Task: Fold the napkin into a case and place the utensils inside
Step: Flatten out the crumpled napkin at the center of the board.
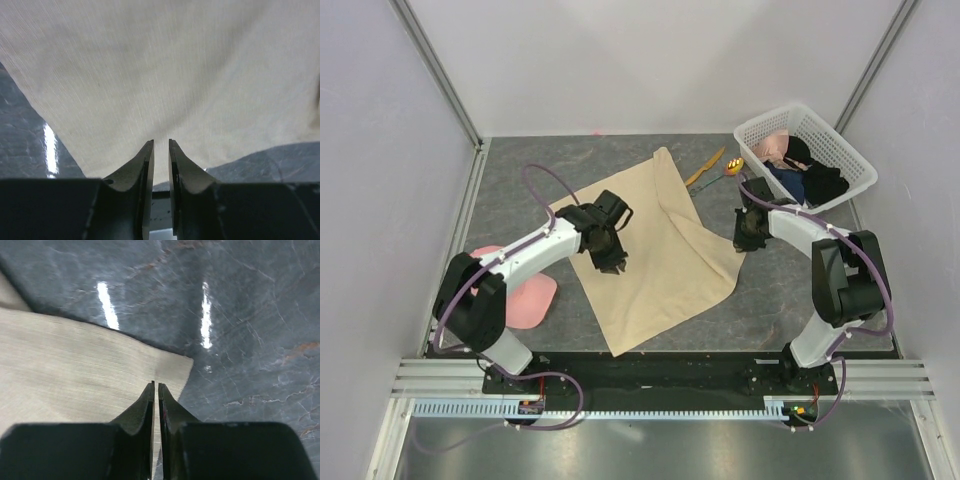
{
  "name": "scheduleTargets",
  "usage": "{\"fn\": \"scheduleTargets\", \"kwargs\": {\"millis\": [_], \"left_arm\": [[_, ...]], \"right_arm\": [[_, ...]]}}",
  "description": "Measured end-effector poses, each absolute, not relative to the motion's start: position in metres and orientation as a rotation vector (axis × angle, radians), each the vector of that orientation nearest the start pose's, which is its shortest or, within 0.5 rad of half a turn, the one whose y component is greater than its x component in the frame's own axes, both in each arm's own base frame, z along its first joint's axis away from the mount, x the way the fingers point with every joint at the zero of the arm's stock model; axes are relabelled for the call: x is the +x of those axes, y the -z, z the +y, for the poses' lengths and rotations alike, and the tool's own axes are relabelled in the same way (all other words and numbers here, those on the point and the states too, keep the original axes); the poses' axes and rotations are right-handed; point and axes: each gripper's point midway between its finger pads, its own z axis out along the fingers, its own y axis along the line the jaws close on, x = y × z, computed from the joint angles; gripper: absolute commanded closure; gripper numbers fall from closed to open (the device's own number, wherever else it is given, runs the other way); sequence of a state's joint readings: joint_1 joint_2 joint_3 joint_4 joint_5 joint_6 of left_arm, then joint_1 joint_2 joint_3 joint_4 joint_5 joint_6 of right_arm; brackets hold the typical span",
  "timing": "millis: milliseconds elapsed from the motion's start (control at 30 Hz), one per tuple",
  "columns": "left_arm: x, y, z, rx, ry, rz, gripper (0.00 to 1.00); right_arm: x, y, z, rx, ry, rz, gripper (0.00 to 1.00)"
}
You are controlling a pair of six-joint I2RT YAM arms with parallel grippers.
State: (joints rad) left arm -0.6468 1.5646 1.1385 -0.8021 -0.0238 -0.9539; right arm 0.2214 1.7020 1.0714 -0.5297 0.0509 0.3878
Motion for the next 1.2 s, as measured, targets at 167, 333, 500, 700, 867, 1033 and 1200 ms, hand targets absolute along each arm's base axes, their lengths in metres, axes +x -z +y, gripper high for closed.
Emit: {"fn": "scheduleTargets", "kwargs": {"millis": [167, 333, 500, 700, 867, 1033, 1200], "left_arm": [[0.273, -0.065, -0.201, -0.593, 0.285, 2.832, 0.77], [0.289, -0.056, -0.185, -0.683, 0.269, 2.812, 0.77], [0.301, -0.047, -0.174, -0.740, 0.257, 2.799, 0.77], [0.311, -0.050, -0.169, -0.730, 0.258, 2.784, 0.77], [0.341, -0.057, -0.172, -0.750, 0.310, 2.750, 0.79], [0.359, -0.032, -0.156, -0.815, 0.268, 2.767, 0.83], [0.357, -0.016, -0.146, -0.869, 0.243, 2.803, 0.88]], "right_arm": [[0.332, -0.017, 0.066, 0.341, -0.041, 2.740, 0.88], [0.335, -0.018, 0.039, 0.466, 0.054, 2.676, 0.88], [0.316, -0.019, 0.001, 0.606, 0.195, 2.650, 0.88], [0.309, -0.049, -0.008, 0.621, 0.182, 2.592, 0.66], [0.362, -0.097, 0.039, 0.408, -0.024, 2.466, 0.51], [0.432, -0.123, 0.126, 0.192, -0.258, 2.366, 0.43], [0.489, -0.124, 0.213, 0.049, -0.422, 2.301, 0.42]]}}
